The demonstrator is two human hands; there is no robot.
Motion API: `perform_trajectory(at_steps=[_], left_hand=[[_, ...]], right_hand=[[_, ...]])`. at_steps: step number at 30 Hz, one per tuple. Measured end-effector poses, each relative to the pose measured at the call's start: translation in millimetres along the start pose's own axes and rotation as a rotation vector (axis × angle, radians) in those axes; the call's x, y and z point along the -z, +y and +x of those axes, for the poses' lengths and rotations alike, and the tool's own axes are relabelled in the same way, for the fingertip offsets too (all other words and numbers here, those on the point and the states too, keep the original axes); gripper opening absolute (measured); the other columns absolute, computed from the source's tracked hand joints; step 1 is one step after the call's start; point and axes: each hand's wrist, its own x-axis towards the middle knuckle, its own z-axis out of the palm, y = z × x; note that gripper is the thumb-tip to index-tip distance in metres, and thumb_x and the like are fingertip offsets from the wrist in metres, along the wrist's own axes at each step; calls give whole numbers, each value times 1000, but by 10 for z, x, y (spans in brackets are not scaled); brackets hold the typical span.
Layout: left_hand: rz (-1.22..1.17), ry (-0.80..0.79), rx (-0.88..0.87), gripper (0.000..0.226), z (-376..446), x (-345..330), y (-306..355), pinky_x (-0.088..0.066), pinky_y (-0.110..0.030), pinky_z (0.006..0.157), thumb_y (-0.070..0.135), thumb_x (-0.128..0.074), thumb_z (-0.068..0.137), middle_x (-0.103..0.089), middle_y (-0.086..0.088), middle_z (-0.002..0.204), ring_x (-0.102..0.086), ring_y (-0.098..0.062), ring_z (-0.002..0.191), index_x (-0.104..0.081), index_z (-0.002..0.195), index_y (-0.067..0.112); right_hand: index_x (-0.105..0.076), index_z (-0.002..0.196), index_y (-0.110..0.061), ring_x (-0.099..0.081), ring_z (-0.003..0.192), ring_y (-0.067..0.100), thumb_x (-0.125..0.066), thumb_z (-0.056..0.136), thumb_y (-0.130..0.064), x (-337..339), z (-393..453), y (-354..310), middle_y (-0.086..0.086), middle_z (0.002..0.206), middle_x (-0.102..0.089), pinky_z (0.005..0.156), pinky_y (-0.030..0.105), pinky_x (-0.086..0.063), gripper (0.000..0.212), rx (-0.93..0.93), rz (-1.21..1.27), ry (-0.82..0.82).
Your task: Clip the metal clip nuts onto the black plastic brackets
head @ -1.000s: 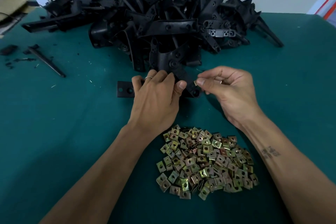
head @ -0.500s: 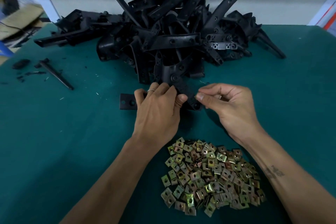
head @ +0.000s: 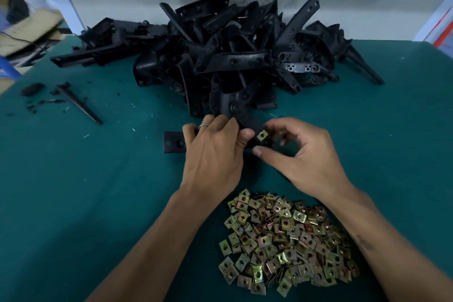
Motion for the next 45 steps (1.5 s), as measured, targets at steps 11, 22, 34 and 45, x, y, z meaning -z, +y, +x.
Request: perform_trajectory(at_steps=[11, 22, 34, 45], left_hand=[[8, -30, 16, 27, -15, -40, -20, -27, -42, 77, 27, -38, 104, -43, 9, 77, -48, -24, 80, -36, 77, 25], [-50, -58, 76, 33, -5, -25, 22, -32, -47, 85, 41, -31, 101, -45, 9, 71, -47, -21, 82, -37, 73, 26], [-124, -54, 86, 32, 3, -19, -4, -33, -45, 87, 47, -33, 100, -47, 12, 67, -49, -17, 77, -39, 75, 28], [-169, -52, -56, 35, -32, -30, 14, -32, -42, 79, 37, -30, 102, -36, 12, 66, -40, -13, 71, -26, 68, 33]], right_hand=[[-77, 105, -5, -68, 87, 20, -73, 93, -36, 82, -36, -108, -1, 93, -72, 74, 44, -56, 33, 249, -355, -65], [-79, 95, -37, -65, 89, 18, -79, 78, -37, 459, -460, -90, -5, 94, -67, 79, 35, -52, 17, -208, 21, -523], [-75, 90, -23, -70, 88, 20, -68, 89, -20, 473, -454, -7, 8, 92, -75, 76, 29, -55, 7, -188, 245, -301], [-76, 80, -9, -61, 69, 18, -76, 73, -3, 213, 100, 27, 13, 77, -69, 66, 28, -47, 9, -411, 833, 118]])
